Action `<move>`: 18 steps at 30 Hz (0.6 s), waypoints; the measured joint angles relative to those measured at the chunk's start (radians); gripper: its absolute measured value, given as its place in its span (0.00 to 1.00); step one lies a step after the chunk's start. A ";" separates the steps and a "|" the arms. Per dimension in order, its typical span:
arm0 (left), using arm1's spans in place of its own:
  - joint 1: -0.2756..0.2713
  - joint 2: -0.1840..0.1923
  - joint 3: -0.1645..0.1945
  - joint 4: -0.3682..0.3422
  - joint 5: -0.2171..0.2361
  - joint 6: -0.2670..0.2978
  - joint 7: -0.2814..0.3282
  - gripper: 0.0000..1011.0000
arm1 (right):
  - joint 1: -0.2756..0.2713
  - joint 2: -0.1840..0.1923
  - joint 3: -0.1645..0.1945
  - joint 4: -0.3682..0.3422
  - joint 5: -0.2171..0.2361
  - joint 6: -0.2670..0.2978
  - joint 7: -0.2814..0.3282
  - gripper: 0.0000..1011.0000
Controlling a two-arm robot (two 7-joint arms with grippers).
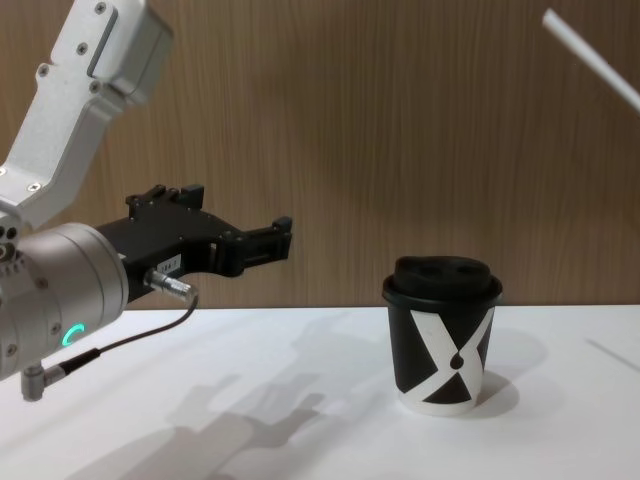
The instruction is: Pick up the straw with one hand, pass it to the other hand, and insert it into the cup.
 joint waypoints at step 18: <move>0.000 0.000 0.000 0.000 0.000 0.000 0.000 0.99 | -0.006 0.026 0.011 -0.034 0.232 -0.068 0.242 0.00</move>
